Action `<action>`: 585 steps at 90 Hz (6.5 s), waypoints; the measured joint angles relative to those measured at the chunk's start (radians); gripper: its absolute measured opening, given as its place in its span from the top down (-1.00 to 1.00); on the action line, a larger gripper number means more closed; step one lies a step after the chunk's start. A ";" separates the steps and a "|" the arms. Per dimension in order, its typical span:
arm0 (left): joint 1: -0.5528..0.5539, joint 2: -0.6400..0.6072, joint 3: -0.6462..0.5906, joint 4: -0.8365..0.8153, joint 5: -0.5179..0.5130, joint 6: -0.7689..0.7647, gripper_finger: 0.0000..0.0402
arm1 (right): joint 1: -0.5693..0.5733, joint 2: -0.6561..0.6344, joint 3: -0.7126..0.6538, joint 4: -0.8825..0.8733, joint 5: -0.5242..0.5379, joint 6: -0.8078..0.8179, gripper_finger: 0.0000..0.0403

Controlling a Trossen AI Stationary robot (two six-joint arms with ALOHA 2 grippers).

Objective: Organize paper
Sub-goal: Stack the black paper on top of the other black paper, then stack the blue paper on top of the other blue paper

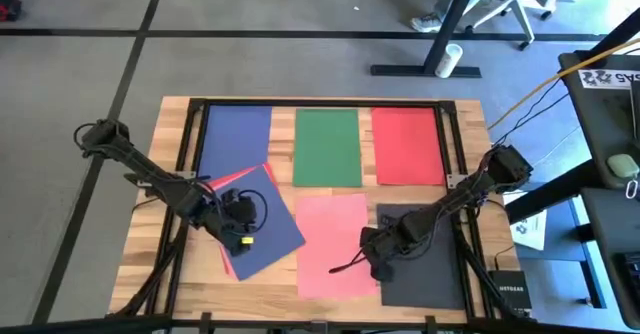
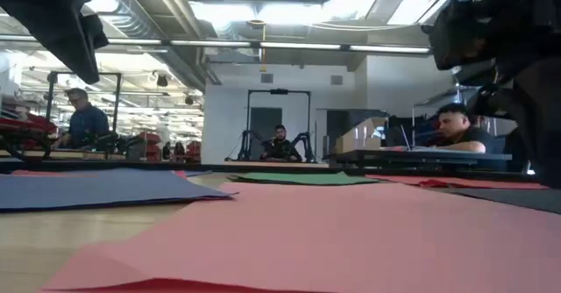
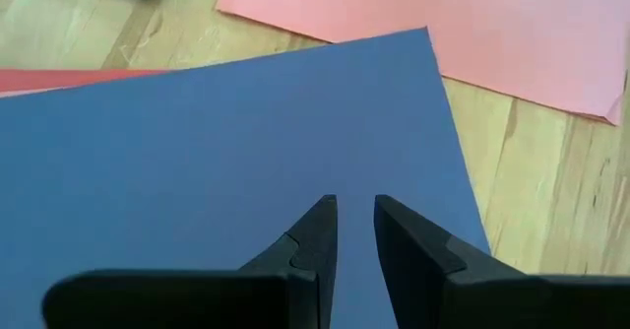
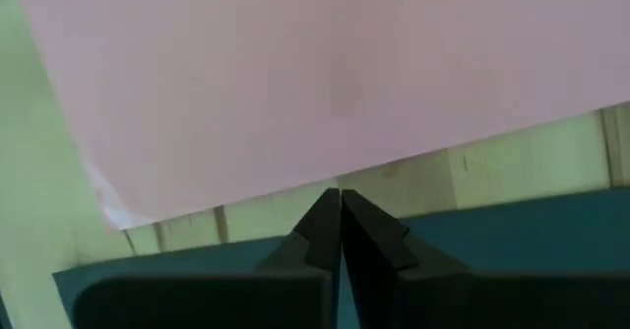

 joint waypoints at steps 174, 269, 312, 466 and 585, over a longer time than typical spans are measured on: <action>-0.066 0.000 0.000 -0.003 -0.016 0.000 0.72 | -0.166 0.431 0.435 0.276 0.283 -1.090 0.47; -0.067 0.000 0.000 -0.008 0.020 0.013 0.72 | -0.211 0.461 0.521 0.227 0.210 -1.229 1.00; -0.238 0.000 0.000 0.164 0.030 0.015 0.72 | -0.253 0.458 0.758 -0.058 0.299 -1.172 1.00; -0.292 0.465 0.053 0.151 0.037 -0.115 0.97 | -0.459 0.458 0.949 -0.202 0.420 -1.101 1.00; -0.559 0.486 0.082 0.178 0.121 -0.377 0.97 | -0.783 0.463 0.949 0.207 0.163 -1.138 0.99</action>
